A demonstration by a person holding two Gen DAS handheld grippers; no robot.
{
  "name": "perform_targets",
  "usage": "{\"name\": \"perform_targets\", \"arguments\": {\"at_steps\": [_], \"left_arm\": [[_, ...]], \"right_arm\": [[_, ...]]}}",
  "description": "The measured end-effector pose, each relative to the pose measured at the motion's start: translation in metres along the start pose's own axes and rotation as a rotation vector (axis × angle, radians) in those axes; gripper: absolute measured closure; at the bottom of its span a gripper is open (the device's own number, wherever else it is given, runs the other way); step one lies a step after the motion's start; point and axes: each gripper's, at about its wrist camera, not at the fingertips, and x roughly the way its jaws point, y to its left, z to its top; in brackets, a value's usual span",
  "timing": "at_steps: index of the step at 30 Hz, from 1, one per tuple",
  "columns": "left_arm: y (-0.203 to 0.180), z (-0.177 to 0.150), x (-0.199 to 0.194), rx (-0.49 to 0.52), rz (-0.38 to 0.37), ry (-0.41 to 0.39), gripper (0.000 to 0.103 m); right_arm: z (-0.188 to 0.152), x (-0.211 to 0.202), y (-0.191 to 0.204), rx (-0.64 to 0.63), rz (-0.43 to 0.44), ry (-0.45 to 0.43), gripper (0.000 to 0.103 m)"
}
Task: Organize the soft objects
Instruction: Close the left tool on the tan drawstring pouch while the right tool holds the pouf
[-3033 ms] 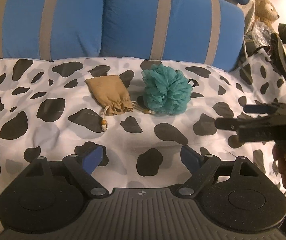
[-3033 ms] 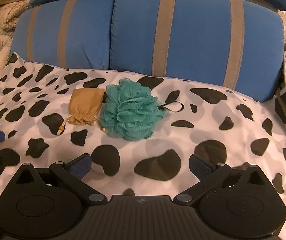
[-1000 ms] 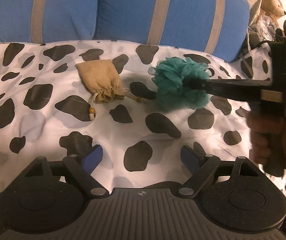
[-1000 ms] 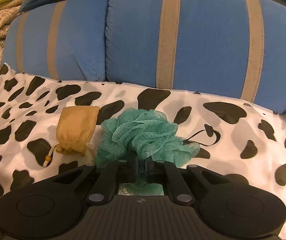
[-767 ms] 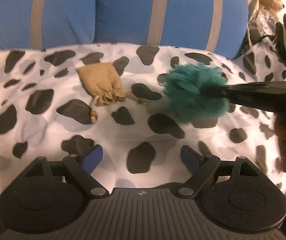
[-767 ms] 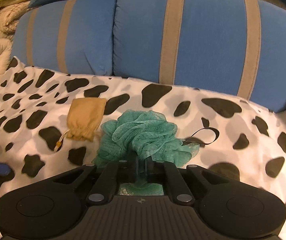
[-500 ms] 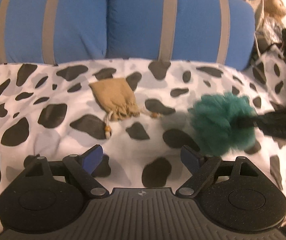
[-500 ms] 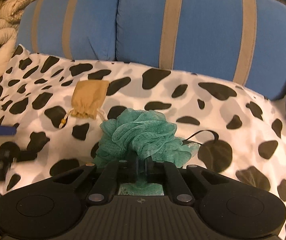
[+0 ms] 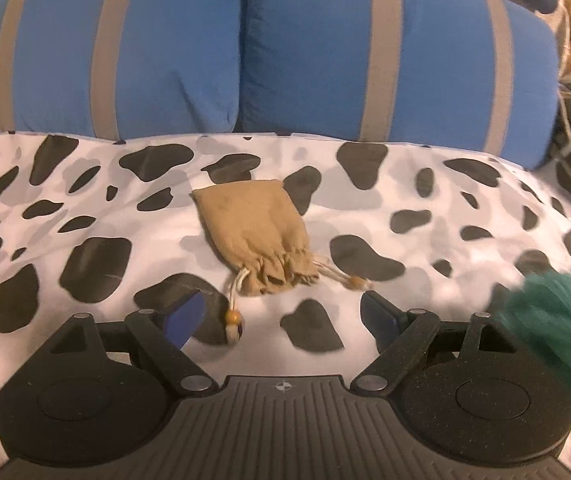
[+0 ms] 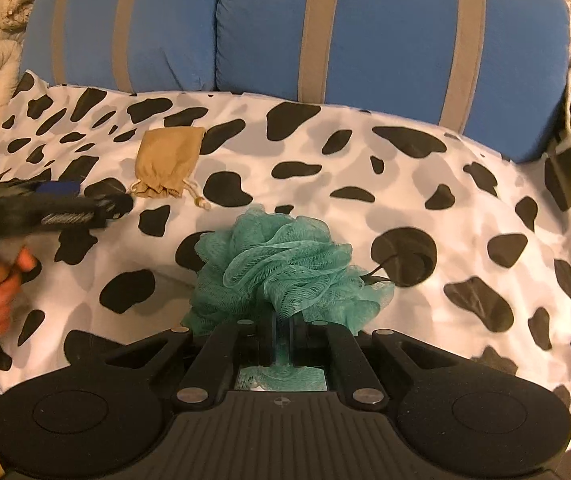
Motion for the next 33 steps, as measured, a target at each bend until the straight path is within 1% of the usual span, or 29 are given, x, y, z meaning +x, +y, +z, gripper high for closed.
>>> {"name": "perform_targets", "arguments": {"at_steps": [2,4,9,11,16,17,18,19,21,22,24,28,31,33], "left_arm": [[0.000,0.002,0.014,-0.001,0.001,0.004,0.018],[0.001,0.005,0.030,-0.007,0.024,0.017,0.017],[0.008,0.008,0.064,-0.057,0.032,0.053,0.017],[0.014,0.009,0.069,-0.104,0.023,0.044,0.018],[0.032,0.013,0.071,-0.270,-0.034,0.013,0.019],[0.035,0.014,0.072,-0.294,-0.043,0.012,0.023],[0.038,0.014,0.072,-0.319,-0.050,0.011,0.040],[0.039,0.015,0.075,-0.333,-0.054,0.025,0.064],[0.044,0.014,0.077,-0.364,-0.072,0.048,0.081],[0.046,0.013,0.077,-0.380,-0.082,0.053,0.085],[0.050,0.009,0.076,-0.388,-0.102,0.060,0.088],[0.049,0.003,0.068,-0.358,-0.125,0.076,0.091],[0.046,0.000,0.058,-0.321,-0.116,0.084,0.092],[0.041,-0.002,0.049,-0.290,-0.106,0.084,0.093]], "right_arm": [[-0.001,-0.003,0.001,0.003,0.002,0.006,0.096],[-0.002,-0.004,0.001,0.006,0.009,0.013,0.096],[-0.004,-0.005,0.001,0.004,0.021,0.023,0.095],[-0.004,-0.005,-0.001,0.005,0.026,0.027,0.095],[-0.005,-0.003,-0.002,0.004,0.032,0.034,0.095],[-0.004,-0.003,-0.003,0.006,0.034,0.032,0.095],[-0.004,-0.004,-0.003,0.008,0.037,0.032,0.095],[-0.004,-0.003,-0.003,0.011,0.037,0.032,0.095],[-0.004,-0.003,-0.003,0.010,0.036,0.032,0.095],[-0.005,-0.003,-0.003,0.010,0.037,0.032,0.095],[-0.005,-0.002,-0.003,0.010,0.035,0.033,0.095],[-0.006,-0.002,-0.002,0.014,0.031,0.025,0.095],[-0.006,-0.006,-0.004,0.017,0.016,0.001,0.095],[-0.007,-0.012,-0.005,0.010,0.000,-0.034,0.096]]}}
